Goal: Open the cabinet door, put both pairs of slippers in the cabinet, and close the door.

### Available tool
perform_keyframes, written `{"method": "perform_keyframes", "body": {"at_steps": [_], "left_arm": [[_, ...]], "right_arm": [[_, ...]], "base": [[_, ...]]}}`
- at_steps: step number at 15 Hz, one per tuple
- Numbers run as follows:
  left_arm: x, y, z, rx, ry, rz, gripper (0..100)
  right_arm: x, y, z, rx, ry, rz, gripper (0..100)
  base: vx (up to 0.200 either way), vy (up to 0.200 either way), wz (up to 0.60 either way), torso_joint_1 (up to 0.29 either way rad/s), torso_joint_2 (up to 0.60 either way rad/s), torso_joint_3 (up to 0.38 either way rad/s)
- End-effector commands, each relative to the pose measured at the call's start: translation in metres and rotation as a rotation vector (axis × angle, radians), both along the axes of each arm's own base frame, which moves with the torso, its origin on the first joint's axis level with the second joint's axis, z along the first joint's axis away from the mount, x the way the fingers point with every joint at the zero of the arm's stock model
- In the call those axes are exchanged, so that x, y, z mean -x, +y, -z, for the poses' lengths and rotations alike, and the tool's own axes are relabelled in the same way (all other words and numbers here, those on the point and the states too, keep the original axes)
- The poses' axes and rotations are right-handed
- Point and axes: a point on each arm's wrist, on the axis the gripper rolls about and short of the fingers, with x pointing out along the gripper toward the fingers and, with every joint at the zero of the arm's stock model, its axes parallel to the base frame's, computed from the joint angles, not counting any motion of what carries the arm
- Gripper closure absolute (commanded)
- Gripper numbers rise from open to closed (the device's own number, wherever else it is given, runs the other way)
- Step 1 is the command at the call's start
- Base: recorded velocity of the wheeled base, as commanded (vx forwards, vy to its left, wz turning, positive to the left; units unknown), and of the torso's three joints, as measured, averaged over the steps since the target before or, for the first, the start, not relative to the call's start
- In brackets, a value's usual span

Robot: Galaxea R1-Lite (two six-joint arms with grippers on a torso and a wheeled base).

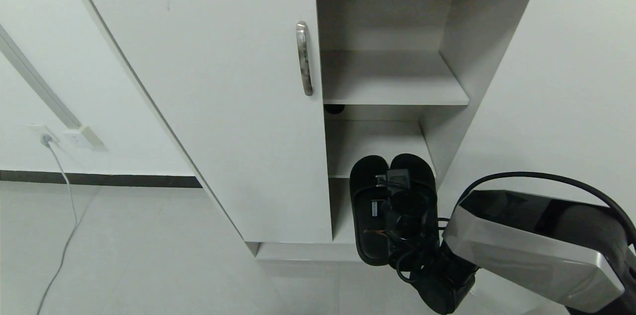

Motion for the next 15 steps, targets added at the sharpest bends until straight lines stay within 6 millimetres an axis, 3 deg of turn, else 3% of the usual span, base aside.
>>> {"method": "perform_keyframes", "body": {"at_steps": [1, 8, 15], "left_arm": [[0.0, 0.0, 0.0, 0.001, 0.002, 0.0, 100], [0.0, 0.0, 0.0, 0.001, 0.002, 0.0, 100], [0.0, 0.0, 0.0, -0.002, 0.003, 0.0, 100]], "right_arm": [[0.0, 0.0, -0.001, -0.001, -0.002, 0.0, 100], [-0.025, -0.005, -0.008, -0.002, 0.01, 0.006, 100], [-0.073, 0.007, -0.03, -0.042, 0.11, -0.036, 100]], "base": [[0.2, 0.0, 0.0, 0.002, 0.0, -0.002], [0.029, 0.0, 0.0, 0.0, 0.0, 0.0], [0.0, 0.0, 0.0, 0.0, 0.0, 0.0]]}}
